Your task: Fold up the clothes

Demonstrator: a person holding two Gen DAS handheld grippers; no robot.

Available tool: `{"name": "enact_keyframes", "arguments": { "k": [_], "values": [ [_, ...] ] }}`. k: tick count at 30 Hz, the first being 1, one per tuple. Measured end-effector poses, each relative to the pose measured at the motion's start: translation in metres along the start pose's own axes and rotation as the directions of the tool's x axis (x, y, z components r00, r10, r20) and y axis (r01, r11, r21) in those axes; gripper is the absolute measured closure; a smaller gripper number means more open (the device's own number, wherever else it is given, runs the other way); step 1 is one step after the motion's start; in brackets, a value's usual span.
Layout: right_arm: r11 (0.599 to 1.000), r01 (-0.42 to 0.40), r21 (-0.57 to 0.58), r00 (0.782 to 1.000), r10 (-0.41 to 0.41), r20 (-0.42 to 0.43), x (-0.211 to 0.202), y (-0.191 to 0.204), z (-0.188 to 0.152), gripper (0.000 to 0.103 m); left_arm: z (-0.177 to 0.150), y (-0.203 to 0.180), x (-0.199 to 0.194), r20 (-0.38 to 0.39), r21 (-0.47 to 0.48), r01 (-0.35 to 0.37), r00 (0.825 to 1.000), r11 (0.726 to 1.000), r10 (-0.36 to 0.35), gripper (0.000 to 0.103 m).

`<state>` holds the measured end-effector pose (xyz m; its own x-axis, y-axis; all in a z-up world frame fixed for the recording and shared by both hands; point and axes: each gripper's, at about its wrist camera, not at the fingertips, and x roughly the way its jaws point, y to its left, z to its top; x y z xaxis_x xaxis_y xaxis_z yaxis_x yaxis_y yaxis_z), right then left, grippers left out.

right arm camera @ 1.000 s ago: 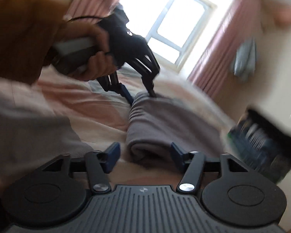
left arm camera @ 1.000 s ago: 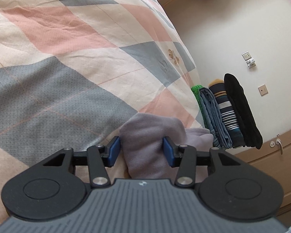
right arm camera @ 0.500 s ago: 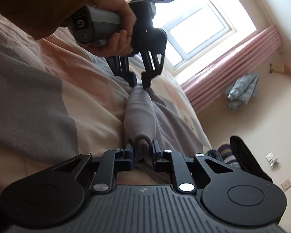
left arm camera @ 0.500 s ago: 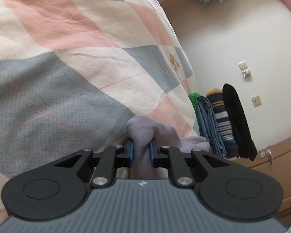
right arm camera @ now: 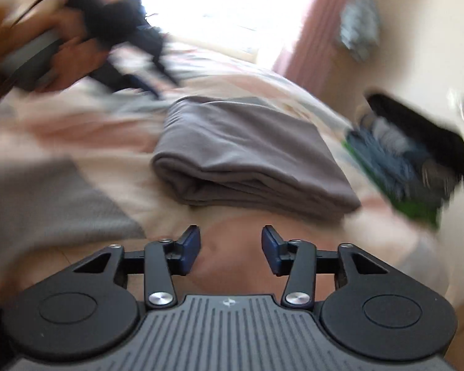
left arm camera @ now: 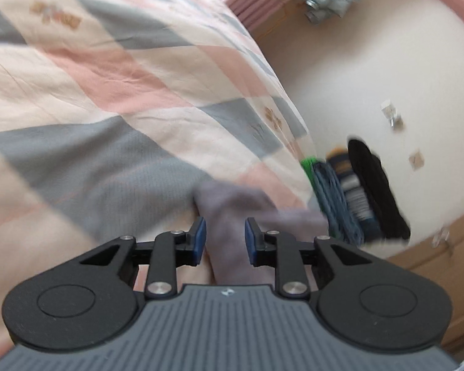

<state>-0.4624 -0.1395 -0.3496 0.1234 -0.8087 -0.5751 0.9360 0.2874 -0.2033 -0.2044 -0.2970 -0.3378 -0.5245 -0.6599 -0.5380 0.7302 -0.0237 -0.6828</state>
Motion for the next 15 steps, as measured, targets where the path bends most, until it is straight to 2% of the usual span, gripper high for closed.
{"name": "enact_keyframes", "arguments": {
  "k": [1,3,5,7,10,12,14,15],
  "values": [
    [0.996,-0.023,0.091,1.0,0.025,-0.011,-0.006,-0.01,-0.002,0.056,-0.012,-0.013,-0.008,-0.008,0.053,-0.016,1.0,0.998,0.017,0.082],
    [0.962,-0.061,0.268,0.997,0.072,-0.032,-0.014,-0.028,-0.009,0.055,-0.039,-0.039,-0.023,-0.025,0.138,-0.034,0.999,0.99,0.038,0.079],
    [0.901,-0.089,0.424,0.992,0.118,-0.042,-0.026,-0.044,-0.02,0.055,-0.065,-0.062,-0.035,-0.052,0.192,-0.059,0.996,0.98,0.07,0.072],
    [0.837,-0.109,0.536,0.989,0.145,-0.026,-0.04,-0.056,-0.029,0.054,-0.087,-0.081,-0.044,-0.071,0.226,-0.109,0.989,0.968,0.128,0.072],
    [0.785,-0.105,0.61,0.991,0.132,0.002,-0.07,-0.069,-0.037,0.053,-0.116,-0.109,-0.063,-0.048,0.307,-0.196,0.974,0.931,0.221,0.069],
    [0.772,-0.094,0.629,0.994,0.104,0.022,-0.091,-0.072,-0.041,0.045,-0.133,-0.125,-0.079,-0.013,0.365,-0.226,0.969,0.903,0.248,0.068],
    [0.766,-0.085,0.637,0.996,0.074,0.044,-0.113,-0.073,-0.044,0.044,-0.149,-0.14,-0.094,0.024,0.425,-0.261,0.96,0.867,0.278,0.061],
    [0.766,-0.083,0.637,0.997,0.062,0.055,-0.123,-0.072,-0.046,0.043,-0.156,-0.145,-0.101,0.042,0.45,-0.279,0.955,0.848,0.293,0.061]
  ]
}}
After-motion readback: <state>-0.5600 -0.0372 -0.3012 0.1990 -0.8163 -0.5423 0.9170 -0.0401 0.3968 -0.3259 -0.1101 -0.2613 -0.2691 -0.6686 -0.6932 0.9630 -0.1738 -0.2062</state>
